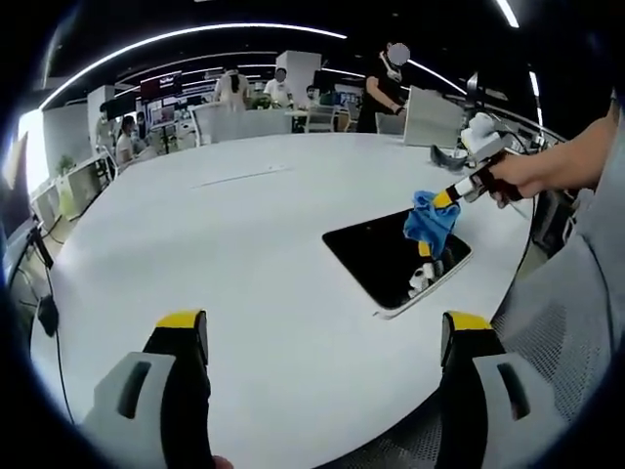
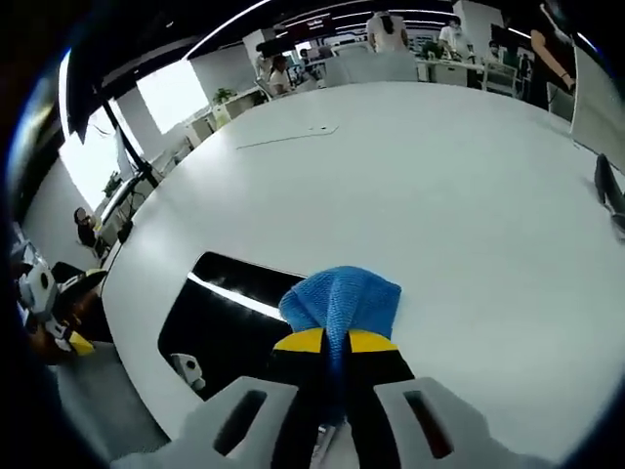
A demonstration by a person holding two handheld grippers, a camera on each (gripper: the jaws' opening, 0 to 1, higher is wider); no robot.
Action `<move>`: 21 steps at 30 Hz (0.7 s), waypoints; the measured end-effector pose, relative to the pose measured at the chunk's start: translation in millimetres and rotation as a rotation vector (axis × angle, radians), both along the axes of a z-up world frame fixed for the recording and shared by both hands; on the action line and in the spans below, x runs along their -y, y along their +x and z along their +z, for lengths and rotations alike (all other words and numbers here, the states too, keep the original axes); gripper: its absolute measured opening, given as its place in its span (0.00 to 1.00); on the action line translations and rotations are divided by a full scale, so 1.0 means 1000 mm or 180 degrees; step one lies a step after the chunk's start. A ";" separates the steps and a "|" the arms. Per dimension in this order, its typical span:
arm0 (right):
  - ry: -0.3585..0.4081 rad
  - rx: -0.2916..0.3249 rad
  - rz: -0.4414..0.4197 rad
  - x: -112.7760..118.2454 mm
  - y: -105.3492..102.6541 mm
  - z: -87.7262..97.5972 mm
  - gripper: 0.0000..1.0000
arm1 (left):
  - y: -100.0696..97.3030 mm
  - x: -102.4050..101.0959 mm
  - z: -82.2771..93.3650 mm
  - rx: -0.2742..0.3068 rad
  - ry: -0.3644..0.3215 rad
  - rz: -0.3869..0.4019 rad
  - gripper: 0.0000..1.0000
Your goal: Wipe the mirror surface with the cleaning cloth until all visible marks leave the cleaned area.
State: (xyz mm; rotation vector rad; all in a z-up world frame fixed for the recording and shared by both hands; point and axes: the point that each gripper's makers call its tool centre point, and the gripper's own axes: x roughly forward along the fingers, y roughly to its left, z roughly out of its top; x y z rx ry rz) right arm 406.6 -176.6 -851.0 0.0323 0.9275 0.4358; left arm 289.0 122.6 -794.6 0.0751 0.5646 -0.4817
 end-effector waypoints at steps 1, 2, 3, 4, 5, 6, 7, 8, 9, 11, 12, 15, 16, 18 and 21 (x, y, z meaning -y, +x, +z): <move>-0.0039 -0.0021 0.0043 -0.003 -0.001 -0.004 0.02 | 0.000 0.000 0.000 -0.0006 -0.0001 -0.0003 0.99; -0.0069 -0.0026 0.0069 -0.004 -0.002 -0.006 0.02 | 0.000 0.000 -0.001 -0.0009 0.0000 -0.0006 0.99; -0.0095 -0.0017 0.0093 -0.004 -0.001 -0.009 0.03 | 0.000 0.001 -0.001 -0.0011 0.0002 -0.0008 0.99; -0.0115 -0.0037 0.0102 -0.005 -0.001 -0.012 0.03 | -0.001 0.001 -0.001 -0.0015 0.0001 -0.0009 0.99; -0.0112 -0.0037 0.0092 -0.006 -0.001 -0.012 0.03 | -0.001 0.001 -0.001 -0.0017 -0.0003 -0.0008 0.99; -0.0123 -0.0036 0.0099 -0.007 -0.001 -0.013 0.04 | -0.001 0.001 -0.001 -0.0019 -0.0005 -0.0005 0.99; -0.0140 -0.0033 0.0149 -0.007 -0.002 -0.013 0.05 | -0.001 0.001 -0.001 -0.0019 -0.0005 -0.0004 0.99; -0.0142 -0.0024 0.0144 -0.008 -0.002 -0.012 0.07 | -0.001 0.001 -0.001 -0.0020 -0.0008 -0.0002 0.99; -0.0121 -0.0029 0.0137 -0.008 -0.001 -0.012 0.10 | -0.001 0.001 -0.001 -0.0021 -0.0010 -0.0002 0.99; -0.0069 -0.0038 0.0150 -0.010 -0.001 -0.007 0.17 | -0.001 0.000 -0.001 -0.0021 -0.0011 0.0002 0.99; -0.0068 -0.0025 0.0165 -0.010 0.000 -0.005 0.21 | -0.001 0.000 -0.001 -0.0023 -0.0012 0.0004 0.99; -0.0046 0.0002 0.0205 -0.007 0.000 0.001 0.22 | 0.000 0.000 -0.002 -0.0023 -0.0013 0.0012 0.99; -0.0036 0.0000 0.0192 -0.006 0.001 0.001 0.22 | -0.001 0.000 -0.002 -0.0026 -0.0018 0.0011 0.99; -0.0088 0.0017 0.0184 -0.001 0.002 0.000 0.21 | -0.001 0.000 -0.002 -0.0025 -0.0016 0.0009 0.99; -0.0145 -0.0026 0.0215 -0.001 0.002 -0.009 0.19 | -0.001 0.000 -0.002 -0.0030 -0.0018 0.0008 0.98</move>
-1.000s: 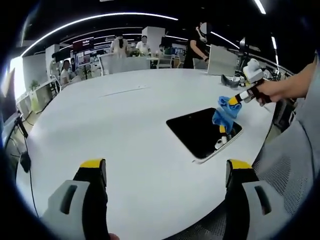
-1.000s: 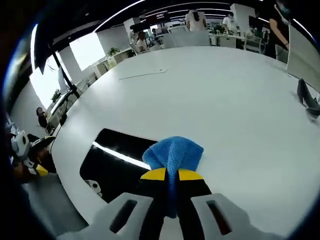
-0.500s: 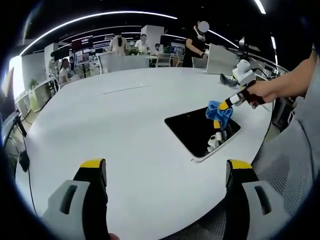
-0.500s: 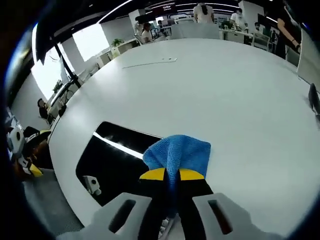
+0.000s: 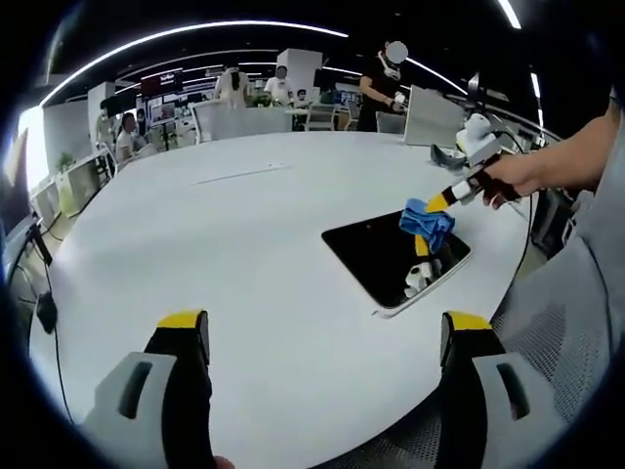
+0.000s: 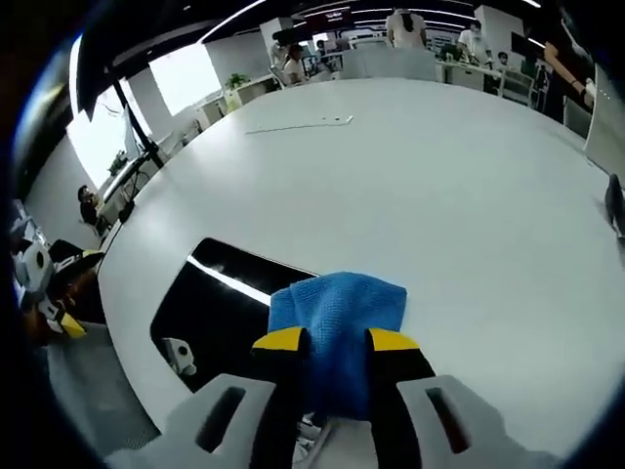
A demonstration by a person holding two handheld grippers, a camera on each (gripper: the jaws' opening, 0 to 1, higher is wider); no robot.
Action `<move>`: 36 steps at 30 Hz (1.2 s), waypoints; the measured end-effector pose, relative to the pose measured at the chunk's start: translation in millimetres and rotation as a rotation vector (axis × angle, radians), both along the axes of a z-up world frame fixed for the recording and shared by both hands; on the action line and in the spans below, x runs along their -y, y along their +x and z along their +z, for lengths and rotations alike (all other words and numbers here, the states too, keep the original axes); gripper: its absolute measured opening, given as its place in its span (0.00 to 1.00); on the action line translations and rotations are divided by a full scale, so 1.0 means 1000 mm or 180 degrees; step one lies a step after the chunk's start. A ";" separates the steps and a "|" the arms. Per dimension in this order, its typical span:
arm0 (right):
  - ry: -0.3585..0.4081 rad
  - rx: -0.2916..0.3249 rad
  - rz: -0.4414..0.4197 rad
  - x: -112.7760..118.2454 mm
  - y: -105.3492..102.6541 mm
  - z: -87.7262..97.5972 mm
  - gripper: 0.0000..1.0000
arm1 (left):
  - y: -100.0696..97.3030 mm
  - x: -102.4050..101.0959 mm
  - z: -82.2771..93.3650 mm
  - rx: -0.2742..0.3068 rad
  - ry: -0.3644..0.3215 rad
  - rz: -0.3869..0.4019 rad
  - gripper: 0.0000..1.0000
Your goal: Wipe the mirror surface with the cleaning cloth until all visible marks leave the cleaned area.
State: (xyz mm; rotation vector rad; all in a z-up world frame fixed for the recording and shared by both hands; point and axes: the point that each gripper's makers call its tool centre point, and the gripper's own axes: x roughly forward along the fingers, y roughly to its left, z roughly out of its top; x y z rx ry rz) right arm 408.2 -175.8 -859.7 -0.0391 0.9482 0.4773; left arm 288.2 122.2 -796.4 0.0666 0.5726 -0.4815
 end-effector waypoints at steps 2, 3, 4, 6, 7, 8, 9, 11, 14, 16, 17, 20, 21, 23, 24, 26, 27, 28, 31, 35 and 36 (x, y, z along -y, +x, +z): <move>-0.0060 0.0009 0.0057 -0.003 -0.001 -0.004 0.16 | 0.000 0.000 0.000 0.0000 0.0000 0.0001 0.98; -0.0103 0.0023 0.0089 -0.005 0.000 -0.005 0.16 | 0.000 0.000 0.000 0.0000 -0.0001 0.0000 0.98; -0.0156 0.0041 0.0117 -0.005 0.001 -0.006 0.16 | 0.000 0.000 0.000 -0.0001 0.0001 -0.0001 0.98; -0.0225 0.0070 0.0121 -0.008 0.004 -0.005 0.12 | 0.000 -0.001 -0.001 -0.0002 0.0002 -0.0001 0.98; -0.0188 0.0043 0.0147 -0.012 0.004 -0.005 0.05 | 0.000 -0.001 -0.001 -0.0004 0.0000 0.0001 0.98; -0.0203 0.0001 0.0155 -0.016 0.003 -0.006 0.03 | 0.000 -0.001 -0.001 -0.0006 0.0001 0.0004 0.98; -0.0283 0.0021 0.0191 -0.016 0.003 -0.006 0.03 | 0.000 -0.001 -0.001 -0.0007 0.0004 0.0004 0.98; -0.0364 0.0051 0.0238 -0.019 0.005 -0.006 0.01 | 0.000 -0.002 -0.001 -0.0006 0.0007 0.0002 0.98; -0.0254 -0.0043 0.0077 -0.019 0.007 -0.006 0.00 | 0.000 -0.002 -0.002 -0.0005 0.0014 0.0000 0.98; -0.0218 -0.0082 0.0042 -0.019 0.009 -0.006 0.00 | 0.000 -0.001 -0.002 -0.0004 0.0019 -0.0004 0.99; -0.0202 -0.0099 0.0023 -0.020 0.010 -0.006 0.00 | 0.000 -0.001 -0.002 -0.0006 0.0020 -0.0006 0.99; -0.0164 -0.0121 -0.0023 -0.023 0.011 -0.006 0.00 | -0.001 0.001 -0.004 -0.0036 0.0016 -0.0055 0.99; -0.0143 -0.0135 -0.0058 -0.024 0.012 -0.006 0.00 | -0.002 0.003 -0.004 -0.0047 0.0005 -0.0083 0.99; -0.0098 -0.0157 -0.0105 -0.029 0.014 -0.006 0.00 | -0.005 0.009 -0.002 -0.0040 -0.0021 -0.0195 0.99; -0.0062 -0.0173 -0.0117 -0.032 0.014 -0.007 0.00 | -0.006 0.011 -0.002 -0.0021 -0.0012 -0.0264 0.99; -0.0058 -0.0166 -0.0096 -0.041 0.014 -0.006 0.00 | -0.013 0.016 -0.003 -0.0053 0.0038 -0.0358 0.99; -0.0053 -0.0164 -0.0096 -0.044 0.014 -0.006 0.00 | -0.013 0.017 -0.004 -0.0049 0.0049 -0.0362 0.99; -0.0048 -0.0161 -0.0095 -0.047 0.014 -0.006 0.00 | -0.013 0.017 -0.004 -0.0045 0.0059 -0.0366 0.99; -0.0036 -0.0163 -0.0115 -0.051 0.016 -0.005 0.00 | -0.010 0.012 -0.006 -0.0093 0.0039 -0.0281 0.99; 0.0003 -0.0191 -0.0168 -0.055 0.019 -0.006 0.00 | -0.010 0.011 -0.008 -0.0095 0.0063 -0.0289 0.99; 0.0013 -0.0202 -0.0186 -0.055 0.018 -0.006 0.00 | -0.010 0.011 -0.008 -0.0098 0.0068 -0.0285 0.99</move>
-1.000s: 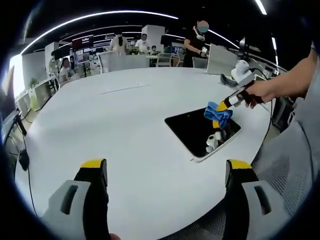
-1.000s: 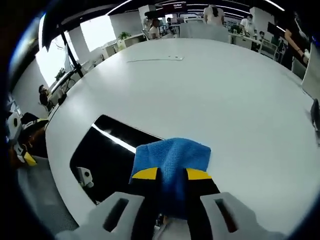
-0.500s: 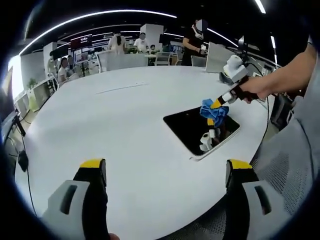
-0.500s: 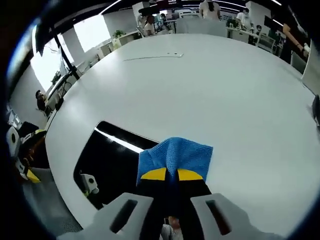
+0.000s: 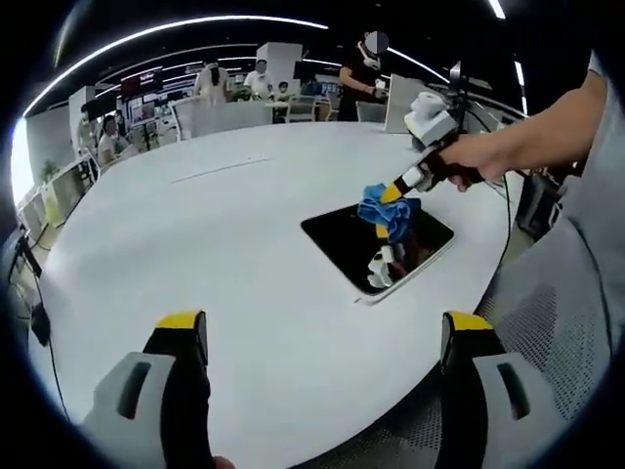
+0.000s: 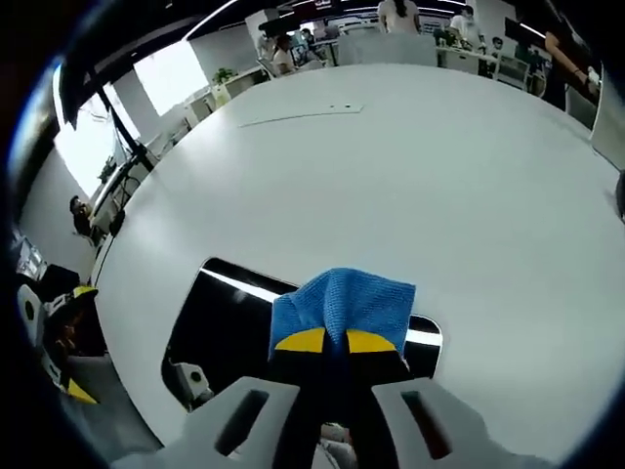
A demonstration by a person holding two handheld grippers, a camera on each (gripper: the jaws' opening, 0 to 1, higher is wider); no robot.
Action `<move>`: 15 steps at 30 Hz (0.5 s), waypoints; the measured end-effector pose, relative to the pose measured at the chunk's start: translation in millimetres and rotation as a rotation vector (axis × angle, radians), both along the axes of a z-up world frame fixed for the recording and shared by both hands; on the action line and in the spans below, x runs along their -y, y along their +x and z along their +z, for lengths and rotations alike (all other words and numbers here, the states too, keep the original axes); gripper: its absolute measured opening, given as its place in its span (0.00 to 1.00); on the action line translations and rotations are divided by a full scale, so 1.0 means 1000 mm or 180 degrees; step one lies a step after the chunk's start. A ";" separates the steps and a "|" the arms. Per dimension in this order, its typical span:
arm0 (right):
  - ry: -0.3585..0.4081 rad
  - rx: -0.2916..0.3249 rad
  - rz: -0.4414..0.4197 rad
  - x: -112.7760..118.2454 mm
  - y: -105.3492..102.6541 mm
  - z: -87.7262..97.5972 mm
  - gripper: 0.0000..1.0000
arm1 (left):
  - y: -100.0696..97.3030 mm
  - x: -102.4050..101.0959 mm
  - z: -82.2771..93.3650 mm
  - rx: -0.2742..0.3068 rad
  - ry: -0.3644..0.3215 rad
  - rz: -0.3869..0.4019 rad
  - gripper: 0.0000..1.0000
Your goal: Wipe the mirror surface with the cleaning cloth until all visible marks leave the cleaned area.
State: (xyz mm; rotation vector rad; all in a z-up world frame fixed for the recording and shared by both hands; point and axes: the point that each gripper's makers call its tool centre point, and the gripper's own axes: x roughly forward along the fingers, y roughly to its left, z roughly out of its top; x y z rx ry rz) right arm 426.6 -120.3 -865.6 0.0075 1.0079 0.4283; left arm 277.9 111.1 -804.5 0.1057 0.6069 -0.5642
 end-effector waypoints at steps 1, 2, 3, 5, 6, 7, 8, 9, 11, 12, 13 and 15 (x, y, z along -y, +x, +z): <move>0.0035 -0.0018 -0.0031 -0.002 0.001 0.000 0.00 | 0.000 0.000 -0.001 -0.0013 0.0009 0.0007 0.99; 0.0058 -0.0028 -0.0052 -0.003 0.001 0.000 0.00 | -0.001 -0.001 -0.001 -0.0014 0.0020 0.0012 0.98; 0.0079 -0.0034 -0.0078 -0.004 0.002 0.000 0.00 | -0.001 -0.001 -0.001 -0.0014 0.0027 0.0015 0.98; 0.0078 -0.0033 -0.0081 -0.011 0.003 0.000 0.00 | 0.000 -0.003 -0.001 0.0007 0.0042 0.0023 0.97; 0.0075 -0.0035 -0.0072 -0.014 0.003 0.000 0.00 | 0.000 -0.003 -0.001 0.0007 0.0044 0.0022 0.97; 0.0071 -0.0041 -0.0060 -0.017 0.004 0.000 0.00 | 0.000 -0.003 -0.001 0.0005 0.0041 0.0022 0.97; 0.0068 -0.0053 -0.0026 -0.022 0.005 0.000 0.00 | 0.000 -0.003 -0.001 -0.0001 0.0042 0.0025 0.97; 0.0054 -0.0055 0.0007 -0.026 0.005 0.000 0.00 | 0.000 -0.003 -0.001 -0.0002 0.0041 0.0027 0.97; 0.0045 -0.0055 0.0068 -0.036 0.005 0.001 0.00 | 0.000 -0.003 -0.003 -0.0022 0.0036 0.0027 0.97; 0.0051 -0.0057 0.0077 -0.039 0.006 0.000 0.00 | -0.001 -0.003 -0.003 -0.0027 0.0038 0.0024 0.97; 0.0064 -0.0067 0.0078 -0.043 0.006 0.000 0.00 | -0.001 -0.003 -0.003 -0.0027 0.0042 0.0020 0.97; 0.0060 -0.0069 0.0077 -0.051 0.009 -0.001 0.00 | -0.001 -0.003 -0.004 -0.0030 0.0048 0.0024 0.97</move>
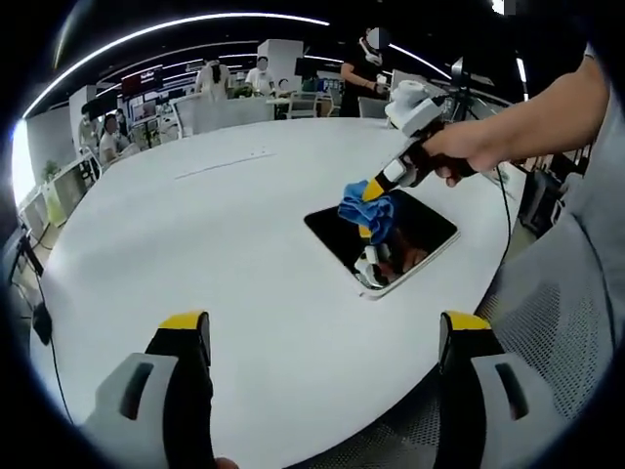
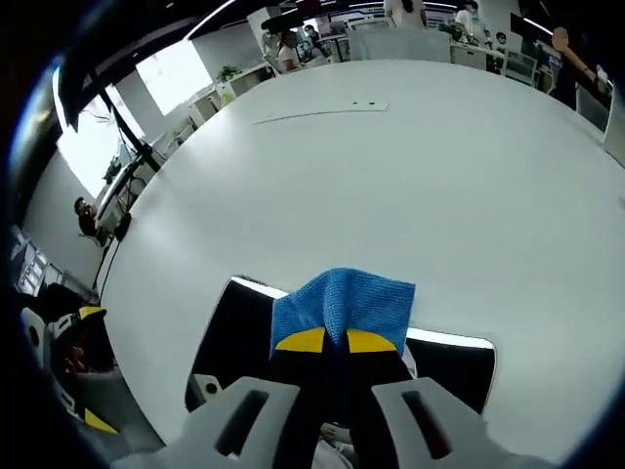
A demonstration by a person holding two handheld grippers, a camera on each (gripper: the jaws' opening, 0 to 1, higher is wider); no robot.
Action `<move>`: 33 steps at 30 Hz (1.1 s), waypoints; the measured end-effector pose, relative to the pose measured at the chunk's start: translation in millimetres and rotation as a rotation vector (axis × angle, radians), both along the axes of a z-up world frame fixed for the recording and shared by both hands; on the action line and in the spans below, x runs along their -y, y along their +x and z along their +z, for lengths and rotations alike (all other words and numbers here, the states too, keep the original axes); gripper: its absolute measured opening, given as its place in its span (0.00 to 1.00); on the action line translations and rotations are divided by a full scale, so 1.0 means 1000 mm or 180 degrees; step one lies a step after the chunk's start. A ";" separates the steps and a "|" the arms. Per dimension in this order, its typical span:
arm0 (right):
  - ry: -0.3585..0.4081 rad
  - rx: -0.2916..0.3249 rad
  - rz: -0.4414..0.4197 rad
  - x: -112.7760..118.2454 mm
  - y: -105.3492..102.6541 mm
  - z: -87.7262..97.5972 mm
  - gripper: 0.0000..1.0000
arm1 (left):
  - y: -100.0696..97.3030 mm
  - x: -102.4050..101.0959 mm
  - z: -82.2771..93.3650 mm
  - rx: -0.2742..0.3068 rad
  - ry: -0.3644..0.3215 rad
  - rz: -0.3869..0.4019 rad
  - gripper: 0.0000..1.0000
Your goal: Wipe the mirror surface with the cleaning cloth until all visible marks leave the cleaned area.
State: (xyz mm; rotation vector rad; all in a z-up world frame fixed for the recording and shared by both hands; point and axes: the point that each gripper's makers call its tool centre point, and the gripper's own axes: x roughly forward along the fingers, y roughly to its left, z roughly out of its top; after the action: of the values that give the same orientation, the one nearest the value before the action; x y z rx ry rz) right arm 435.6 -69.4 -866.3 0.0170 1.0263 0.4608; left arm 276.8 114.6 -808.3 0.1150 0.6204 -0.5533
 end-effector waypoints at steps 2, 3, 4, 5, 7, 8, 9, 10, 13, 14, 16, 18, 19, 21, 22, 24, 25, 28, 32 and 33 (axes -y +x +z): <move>0.0013 -0.0018 -0.0016 -0.007 0.002 0.001 0.00 | 0.000 -0.001 -0.002 -0.0017 0.0012 0.0008 0.97; 0.0018 -0.0023 -0.0018 -0.009 0.003 0.000 0.00 | 0.000 -0.002 -0.003 -0.0024 0.0013 0.0010 0.97; 0.0024 -0.0034 -0.0025 -0.012 0.004 0.000 0.00 | 0.000 -0.002 -0.004 -0.0032 0.0009 0.0005 0.97; 0.0032 -0.0046 -0.0034 -0.014 0.005 0.000 0.00 | 0.000 -0.001 -0.004 -0.0030 0.0017 -0.0004 0.97; 0.0045 -0.0057 -0.0043 -0.017 0.006 0.000 0.00 | 0.000 -0.002 -0.004 -0.0035 0.0028 0.0007 0.98; 0.0046 -0.0060 -0.0040 -0.020 0.006 0.000 0.00 | 0.000 -0.002 -0.004 -0.0035 0.0025 0.0016 0.98; 0.0049 -0.0066 -0.0037 -0.022 0.006 0.001 0.00 | 0.001 -0.003 -0.003 -0.0026 0.0016 0.0028 0.98; 0.0061 -0.0082 -0.0023 -0.026 0.006 0.001 0.00 | 0.001 -0.003 -0.002 -0.0019 0.0013 0.0032 0.98; 0.0072 -0.0095 0.0046 -0.037 0.007 0.001 0.00 | 0.001 -0.003 -0.002 -0.0015 0.0009 0.0040 0.99; 0.0078 -0.0088 0.0077 -0.040 0.007 0.001 0.00 | 0.002 -0.003 -0.002 -0.0013 0.0009 0.0043 0.99; 0.0085 -0.0083 0.0099 -0.044 0.008 0.000 0.00 | 0.002 -0.004 -0.002 -0.0014 0.0006 0.0050 0.99; 0.0119 -0.0101 0.0115 -0.048 0.010 0.000 0.00 | 0.002 -0.004 -0.003 -0.0031 -0.0001 0.0054 0.99; 0.0132 -0.0112 0.0113 -0.050 0.010 0.001 0.00 | 0.002 -0.004 -0.004 -0.0035 0.0001 0.0049 0.99; 0.0164 -0.0132 0.0126 -0.054 0.011 0.000 0.00 | 0.002 -0.003 -0.004 -0.0030 -0.0001 0.0043 0.99; 0.0168 -0.0136 0.0127 -0.056 0.011 0.000 0.00 | 0.002 -0.003 -0.005 -0.0039 -0.0007 0.0043 0.99; 0.0177 -0.0128 0.0157 -0.060 0.010 0.001 0.00 | 0.001 -0.003 -0.006 -0.0058 0.0003 0.0049 0.99; 0.0177 -0.0123 0.0172 -0.062 0.009 0.001 0.00 | 0.001 -0.003 -0.006 -0.0058 0.0008 0.0051 0.99; 0.0191 -0.0126 0.0204 -0.066 0.012 0.000 0.00 | 0.001 -0.003 -0.008 -0.0068 0.0022 0.0061 0.99; 0.0314 -0.0184 0.0154 -0.070 0.014 0.001 0.00 | 0.002 -0.004 -0.008 -0.0045 0.0056 0.0069 0.99; 0.0321 -0.0187 0.0152 -0.071 0.015 0.000 0.00 | 0.002 -0.004 -0.007 -0.0037 0.0053 0.0068 0.99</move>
State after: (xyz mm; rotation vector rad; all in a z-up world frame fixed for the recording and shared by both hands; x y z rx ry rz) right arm 450.6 1.9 -866.2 0.0966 1.0619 0.5581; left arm 278.8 118.5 -815.7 0.1209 0.6371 -0.5287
